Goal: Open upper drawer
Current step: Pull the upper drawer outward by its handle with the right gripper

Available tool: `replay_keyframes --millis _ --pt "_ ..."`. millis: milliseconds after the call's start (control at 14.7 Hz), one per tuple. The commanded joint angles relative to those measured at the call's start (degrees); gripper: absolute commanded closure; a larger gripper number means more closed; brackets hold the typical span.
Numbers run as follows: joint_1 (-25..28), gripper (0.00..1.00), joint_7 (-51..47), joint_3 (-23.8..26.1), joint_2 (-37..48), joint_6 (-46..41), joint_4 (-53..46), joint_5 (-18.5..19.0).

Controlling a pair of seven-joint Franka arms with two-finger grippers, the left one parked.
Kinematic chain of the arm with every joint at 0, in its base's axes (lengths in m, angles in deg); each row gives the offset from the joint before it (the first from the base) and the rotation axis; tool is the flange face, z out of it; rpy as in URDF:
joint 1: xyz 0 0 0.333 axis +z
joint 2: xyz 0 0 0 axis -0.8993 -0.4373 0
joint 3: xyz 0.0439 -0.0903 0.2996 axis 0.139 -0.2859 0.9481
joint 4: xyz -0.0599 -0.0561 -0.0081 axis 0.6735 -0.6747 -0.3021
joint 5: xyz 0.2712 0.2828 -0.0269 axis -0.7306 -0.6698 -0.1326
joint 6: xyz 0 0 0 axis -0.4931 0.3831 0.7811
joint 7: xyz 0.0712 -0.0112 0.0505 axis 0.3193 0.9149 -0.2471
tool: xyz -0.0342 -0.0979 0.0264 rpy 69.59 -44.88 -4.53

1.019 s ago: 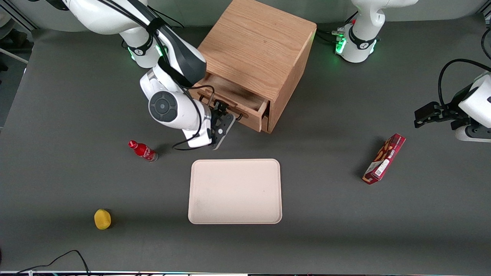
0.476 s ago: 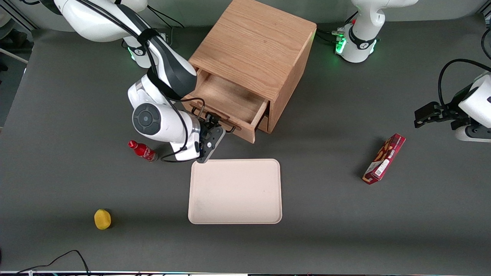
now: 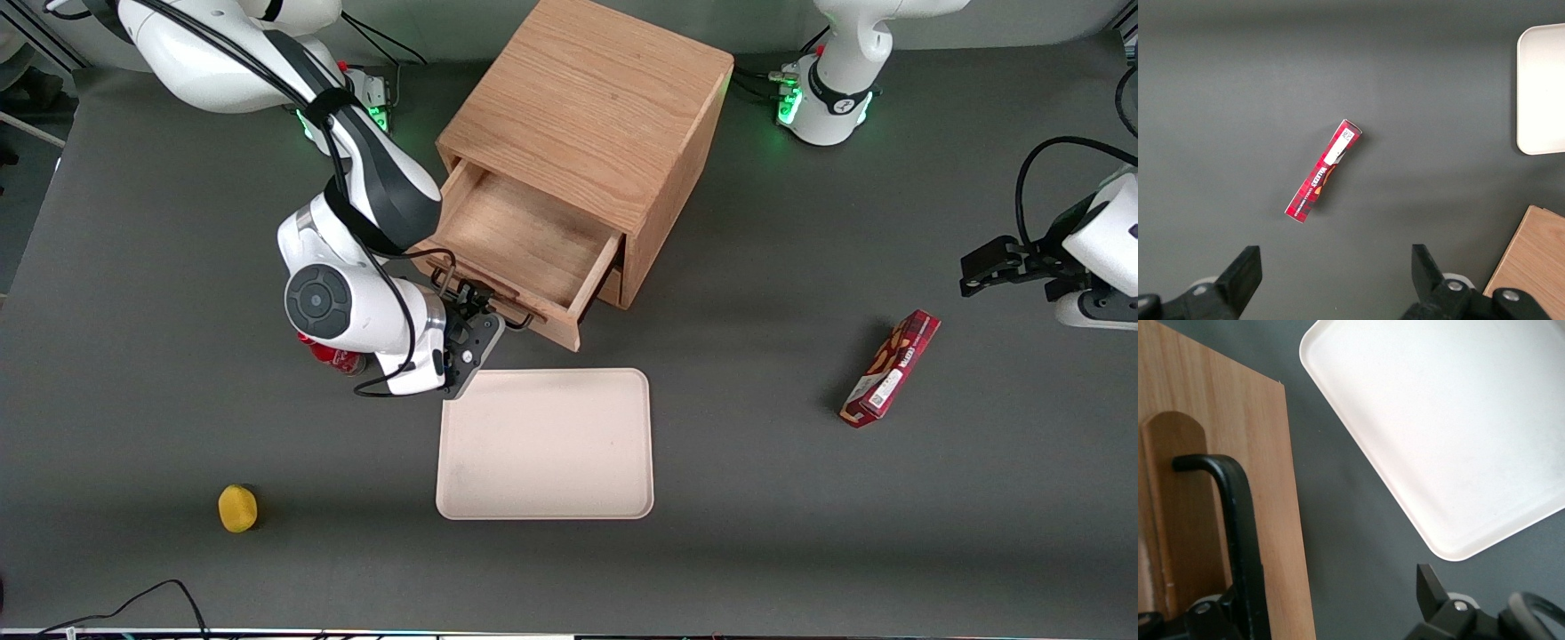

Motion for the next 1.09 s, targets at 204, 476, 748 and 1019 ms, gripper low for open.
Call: replay_keyframes --millis 204,476,748,1019 --pt "-0.5 0.0 1.5 -1.6 -3.9 -2.2 -5.7 2.0" --pt "-0.5 0.0 2.0 -2.0 -4.7 -4.2 -8.0 2.2" --pt "-0.5 0.0 2.5 -3.4 -6.0 -6.8 -11.7 2.4" --pt "-0.5 0.0 3.1 -4.3 -6.5 -7.2 -12.9 2.5"
